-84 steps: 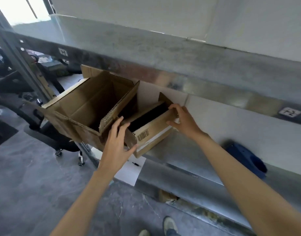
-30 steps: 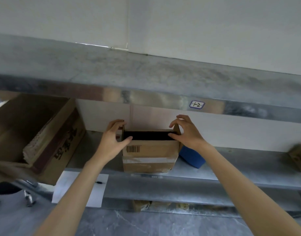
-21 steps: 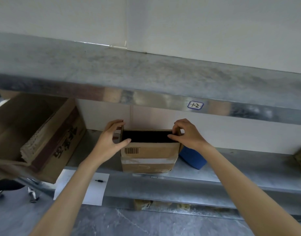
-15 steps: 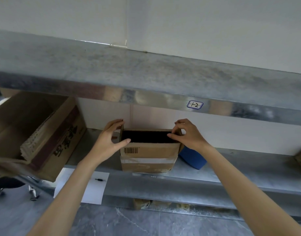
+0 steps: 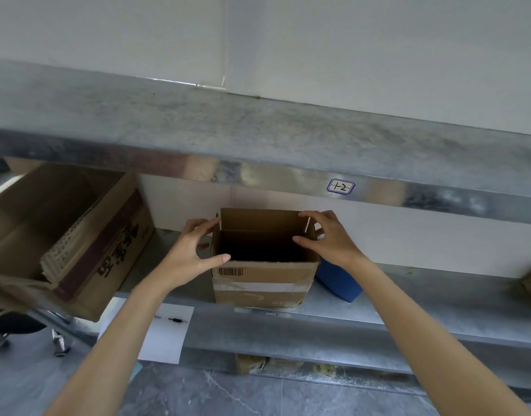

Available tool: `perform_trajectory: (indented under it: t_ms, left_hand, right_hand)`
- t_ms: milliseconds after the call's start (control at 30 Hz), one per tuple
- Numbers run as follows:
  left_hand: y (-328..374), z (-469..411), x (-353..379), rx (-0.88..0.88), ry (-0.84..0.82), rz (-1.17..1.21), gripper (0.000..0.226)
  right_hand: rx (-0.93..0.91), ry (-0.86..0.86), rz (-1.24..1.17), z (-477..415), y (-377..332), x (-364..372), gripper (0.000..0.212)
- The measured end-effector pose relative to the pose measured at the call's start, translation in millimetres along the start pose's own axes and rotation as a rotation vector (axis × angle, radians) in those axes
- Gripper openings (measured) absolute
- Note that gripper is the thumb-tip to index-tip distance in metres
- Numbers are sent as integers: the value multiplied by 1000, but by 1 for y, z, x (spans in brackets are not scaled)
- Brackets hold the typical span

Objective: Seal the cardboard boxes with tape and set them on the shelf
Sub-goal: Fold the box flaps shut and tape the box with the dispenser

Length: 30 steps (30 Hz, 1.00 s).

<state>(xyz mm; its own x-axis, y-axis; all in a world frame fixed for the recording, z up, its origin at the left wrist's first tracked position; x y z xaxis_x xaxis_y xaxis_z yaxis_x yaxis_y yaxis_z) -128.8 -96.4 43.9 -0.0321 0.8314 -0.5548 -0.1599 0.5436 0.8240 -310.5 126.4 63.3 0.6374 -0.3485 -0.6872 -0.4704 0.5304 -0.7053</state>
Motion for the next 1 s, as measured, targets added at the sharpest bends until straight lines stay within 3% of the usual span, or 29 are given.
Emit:
perform_trajectory:
  t_ms: [233,467,633,733,900,1000]
  left_hand:
    - [-3,-4,11,-23,-117,69,75]
    - [2,-12,17,-81,-270,103,72]
    - [1,-13,23,-78,-250,110,58]
    - [1,-9,24,-29,-192,149,48]
    - [0,-3,25,26,-92,209,34]
    - [-2,-3,27,26,-93,215,33]
  right_hand:
    - [26,-31,12,-3,-1,7,65]
    - [60,-189,46,-8,-2,14,85]
    - [61,-263,70,-5,0,19,98]
    - [61,-277,13,0,3,20,93]
    - [-1,-186,-103,11,4,15,59]
    - [-1,-201,-117,14,4,15,62]
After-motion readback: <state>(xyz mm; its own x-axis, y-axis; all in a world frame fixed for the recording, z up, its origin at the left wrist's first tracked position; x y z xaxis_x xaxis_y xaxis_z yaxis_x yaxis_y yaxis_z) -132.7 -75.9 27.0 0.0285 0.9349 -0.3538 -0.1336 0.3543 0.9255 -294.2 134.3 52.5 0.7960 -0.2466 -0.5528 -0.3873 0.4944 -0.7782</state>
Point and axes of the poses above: each hand's wrist, its own z-axis away from the middle knuckle, its own x-axis out of the palm, y = z × x, the point moved 9 cm from there along -z, towards the middle knuckle, and after that the axes turned 15 degrees about -y, right-handed, at the moved point
